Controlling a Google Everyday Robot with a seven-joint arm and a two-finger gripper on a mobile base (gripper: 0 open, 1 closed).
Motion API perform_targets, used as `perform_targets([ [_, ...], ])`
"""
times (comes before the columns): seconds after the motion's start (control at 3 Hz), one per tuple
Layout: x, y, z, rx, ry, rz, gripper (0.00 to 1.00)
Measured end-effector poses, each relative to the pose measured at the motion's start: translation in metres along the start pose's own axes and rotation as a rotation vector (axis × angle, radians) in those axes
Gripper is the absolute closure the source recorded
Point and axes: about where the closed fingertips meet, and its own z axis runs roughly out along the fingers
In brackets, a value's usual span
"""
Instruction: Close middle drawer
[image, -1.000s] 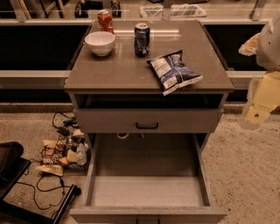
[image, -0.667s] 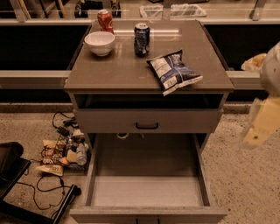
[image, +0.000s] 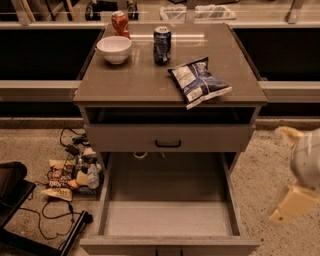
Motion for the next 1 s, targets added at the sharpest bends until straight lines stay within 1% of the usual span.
perform_targets([
  [0.33,0.045,0.053,0.083,-0.022,0.009,0.049,0.0],
  [0.67,0.072,0.078,0.129,-0.013,0.013,0.108,0.0],
  [1.0,0.073,0.074,0.132,0.006,0.005,0.114,0.0],
])
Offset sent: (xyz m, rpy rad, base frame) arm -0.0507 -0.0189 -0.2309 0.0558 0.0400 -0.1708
